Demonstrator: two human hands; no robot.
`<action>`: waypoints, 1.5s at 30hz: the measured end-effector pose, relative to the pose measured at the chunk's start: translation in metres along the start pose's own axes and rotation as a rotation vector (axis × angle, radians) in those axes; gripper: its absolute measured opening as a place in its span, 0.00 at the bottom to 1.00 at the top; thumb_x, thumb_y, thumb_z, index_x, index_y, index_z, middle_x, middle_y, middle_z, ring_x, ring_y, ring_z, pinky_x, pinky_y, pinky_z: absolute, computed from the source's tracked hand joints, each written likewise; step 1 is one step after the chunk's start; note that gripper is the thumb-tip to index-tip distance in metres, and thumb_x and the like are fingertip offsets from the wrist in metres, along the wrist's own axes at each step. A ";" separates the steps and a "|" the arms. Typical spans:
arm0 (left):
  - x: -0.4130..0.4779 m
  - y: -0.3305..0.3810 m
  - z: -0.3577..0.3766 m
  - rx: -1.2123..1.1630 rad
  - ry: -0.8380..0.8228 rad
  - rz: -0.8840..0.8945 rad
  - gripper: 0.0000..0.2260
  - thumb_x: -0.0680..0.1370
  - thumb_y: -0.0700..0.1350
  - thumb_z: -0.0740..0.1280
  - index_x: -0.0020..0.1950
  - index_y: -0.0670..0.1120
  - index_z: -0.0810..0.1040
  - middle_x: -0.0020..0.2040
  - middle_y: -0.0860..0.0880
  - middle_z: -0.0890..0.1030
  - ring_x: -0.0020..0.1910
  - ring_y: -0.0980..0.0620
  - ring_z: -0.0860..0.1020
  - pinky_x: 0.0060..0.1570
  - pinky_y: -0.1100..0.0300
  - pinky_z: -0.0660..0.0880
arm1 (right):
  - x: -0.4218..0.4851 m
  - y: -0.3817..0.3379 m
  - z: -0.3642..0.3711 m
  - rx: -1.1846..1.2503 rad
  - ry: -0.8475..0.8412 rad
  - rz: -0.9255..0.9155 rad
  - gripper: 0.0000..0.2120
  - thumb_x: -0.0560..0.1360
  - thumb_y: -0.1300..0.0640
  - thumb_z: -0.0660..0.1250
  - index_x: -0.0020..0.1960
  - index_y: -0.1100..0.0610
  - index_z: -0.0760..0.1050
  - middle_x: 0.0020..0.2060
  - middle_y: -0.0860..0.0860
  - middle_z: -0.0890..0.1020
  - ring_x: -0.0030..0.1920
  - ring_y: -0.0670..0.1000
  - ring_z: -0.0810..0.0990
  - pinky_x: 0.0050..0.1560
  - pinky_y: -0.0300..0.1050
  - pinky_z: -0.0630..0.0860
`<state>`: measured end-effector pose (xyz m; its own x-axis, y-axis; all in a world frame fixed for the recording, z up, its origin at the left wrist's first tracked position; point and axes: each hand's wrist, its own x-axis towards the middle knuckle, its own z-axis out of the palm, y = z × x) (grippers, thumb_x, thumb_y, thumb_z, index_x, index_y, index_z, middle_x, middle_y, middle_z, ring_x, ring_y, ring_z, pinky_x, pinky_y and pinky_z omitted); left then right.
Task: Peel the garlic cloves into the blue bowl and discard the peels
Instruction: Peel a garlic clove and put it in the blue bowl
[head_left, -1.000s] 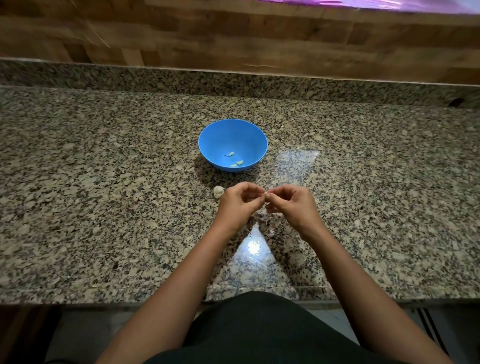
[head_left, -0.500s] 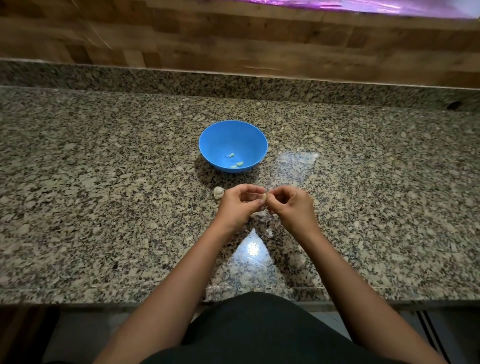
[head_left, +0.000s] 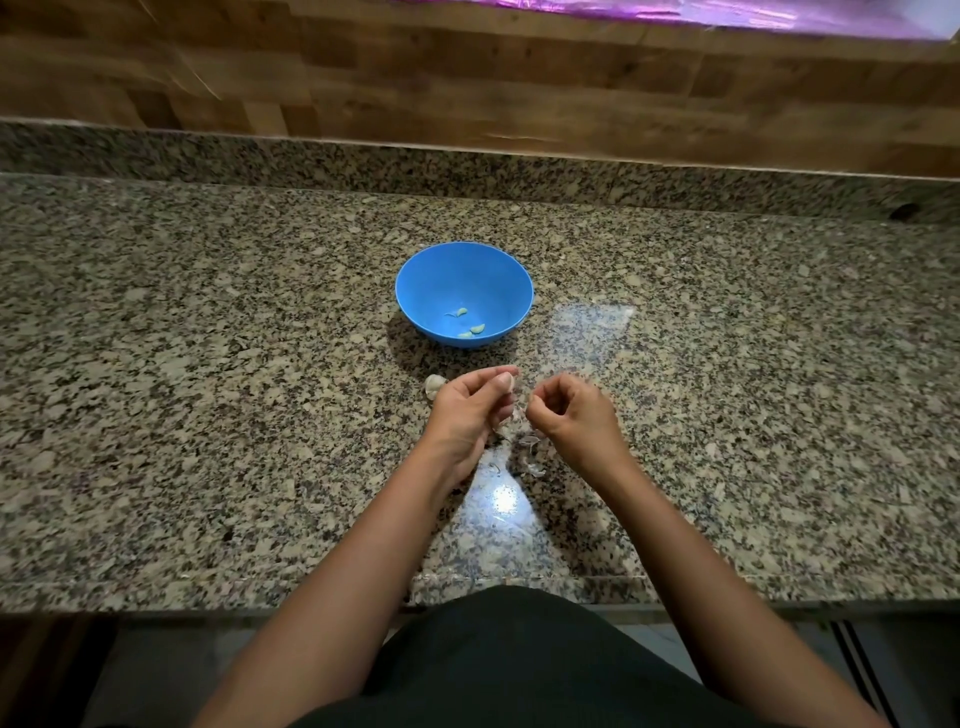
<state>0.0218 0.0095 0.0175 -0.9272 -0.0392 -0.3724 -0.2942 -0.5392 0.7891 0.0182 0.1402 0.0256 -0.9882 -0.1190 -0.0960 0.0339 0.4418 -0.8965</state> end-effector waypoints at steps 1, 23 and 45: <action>0.000 0.001 -0.002 -0.020 0.002 -0.006 0.05 0.77 0.34 0.64 0.48 0.40 0.78 0.42 0.46 0.80 0.37 0.55 0.77 0.39 0.68 0.77 | 0.000 0.002 -0.001 -0.012 0.004 0.013 0.05 0.74 0.63 0.67 0.41 0.57 0.74 0.34 0.50 0.77 0.33 0.46 0.74 0.32 0.33 0.72; -0.003 -0.002 -0.005 -0.106 0.004 -0.045 0.05 0.77 0.31 0.63 0.48 0.36 0.77 0.43 0.41 0.81 0.37 0.53 0.82 0.43 0.64 0.80 | 0.006 0.000 0.000 0.043 -0.031 -0.001 0.04 0.73 0.59 0.70 0.47 0.57 0.80 0.38 0.50 0.82 0.36 0.44 0.79 0.38 0.37 0.77; -0.002 -0.003 -0.001 -0.080 0.065 -0.085 0.03 0.76 0.32 0.64 0.45 0.35 0.78 0.40 0.40 0.81 0.34 0.53 0.82 0.37 0.65 0.80 | 0.003 0.008 -0.001 -0.265 0.082 -0.356 0.05 0.74 0.60 0.69 0.48 0.60 0.80 0.38 0.49 0.81 0.36 0.42 0.77 0.40 0.34 0.76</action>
<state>0.0248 0.0104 0.0159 -0.8821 -0.0431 -0.4692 -0.3494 -0.6081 0.7128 0.0157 0.1440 0.0183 -0.9403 -0.2390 0.2425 -0.3393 0.5994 -0.7250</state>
